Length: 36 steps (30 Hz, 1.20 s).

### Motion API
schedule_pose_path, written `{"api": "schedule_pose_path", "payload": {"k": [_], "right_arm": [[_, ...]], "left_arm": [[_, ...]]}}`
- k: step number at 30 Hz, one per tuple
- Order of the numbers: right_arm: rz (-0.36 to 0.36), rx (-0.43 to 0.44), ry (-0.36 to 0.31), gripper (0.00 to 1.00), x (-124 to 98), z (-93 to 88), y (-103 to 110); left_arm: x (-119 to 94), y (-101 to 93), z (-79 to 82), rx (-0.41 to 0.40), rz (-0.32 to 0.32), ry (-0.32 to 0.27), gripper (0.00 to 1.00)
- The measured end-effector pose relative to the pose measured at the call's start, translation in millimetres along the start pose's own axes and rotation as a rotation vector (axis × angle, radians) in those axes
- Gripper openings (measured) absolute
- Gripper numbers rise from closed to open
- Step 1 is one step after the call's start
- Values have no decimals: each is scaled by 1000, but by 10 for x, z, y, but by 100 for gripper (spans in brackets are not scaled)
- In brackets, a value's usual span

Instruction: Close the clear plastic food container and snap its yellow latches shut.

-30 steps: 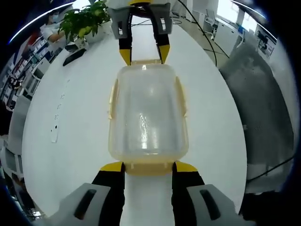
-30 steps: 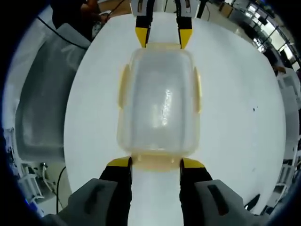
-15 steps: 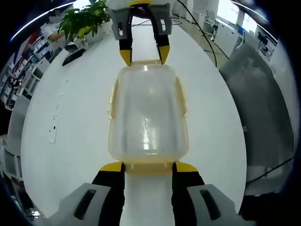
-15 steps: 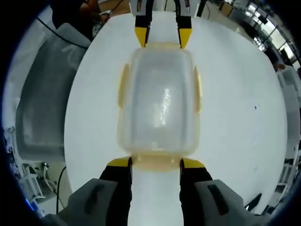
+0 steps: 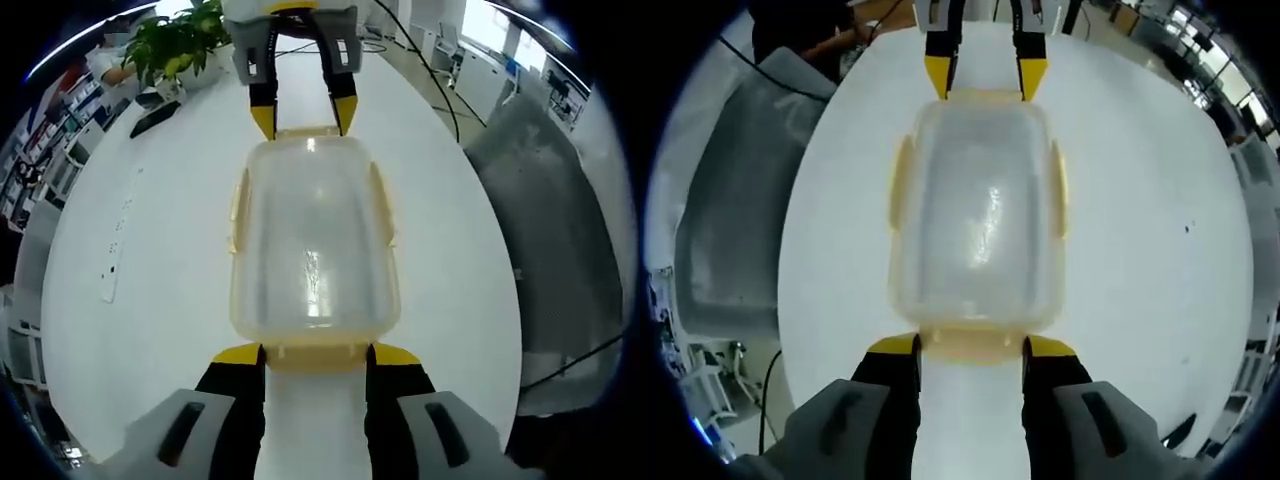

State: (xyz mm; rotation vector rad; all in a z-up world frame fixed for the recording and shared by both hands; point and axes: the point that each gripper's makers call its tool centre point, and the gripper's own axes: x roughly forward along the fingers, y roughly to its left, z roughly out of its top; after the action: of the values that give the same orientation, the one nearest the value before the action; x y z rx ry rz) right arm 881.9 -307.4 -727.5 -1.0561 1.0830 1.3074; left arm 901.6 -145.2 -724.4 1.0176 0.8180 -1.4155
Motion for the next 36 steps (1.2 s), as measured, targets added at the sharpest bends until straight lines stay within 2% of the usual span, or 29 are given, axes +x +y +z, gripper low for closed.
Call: {"api": "schedule_pose_path", "payload": {"k": [8,15,17,21,23,30,36], "right_arm": [[5,1,3,36,21,-9,-12],[1,-3,-1,37,27,-8,-21],[-12,-12,3,37,43,-27,-33],[-18,13,16,40,48,-63,-27],[-10,32,9,42,44,-56,-2],[-13,91,-24,38,-46,-74,-22],[-22,135,-62,37,-131,-11,11]], "left_arm": [[8,-1,-16,-5,-9,-4,33],[25,-15,-36,23,-13,10,33],[24,-25,-45,54,-11,14,34],[23,-36,-65,60,-7,21,34],[17,-34,-70,51,-3,19,36],[-65,25,-26,-5,29,-20,37],[-178,17,53,-60,51,-59,37]]}}
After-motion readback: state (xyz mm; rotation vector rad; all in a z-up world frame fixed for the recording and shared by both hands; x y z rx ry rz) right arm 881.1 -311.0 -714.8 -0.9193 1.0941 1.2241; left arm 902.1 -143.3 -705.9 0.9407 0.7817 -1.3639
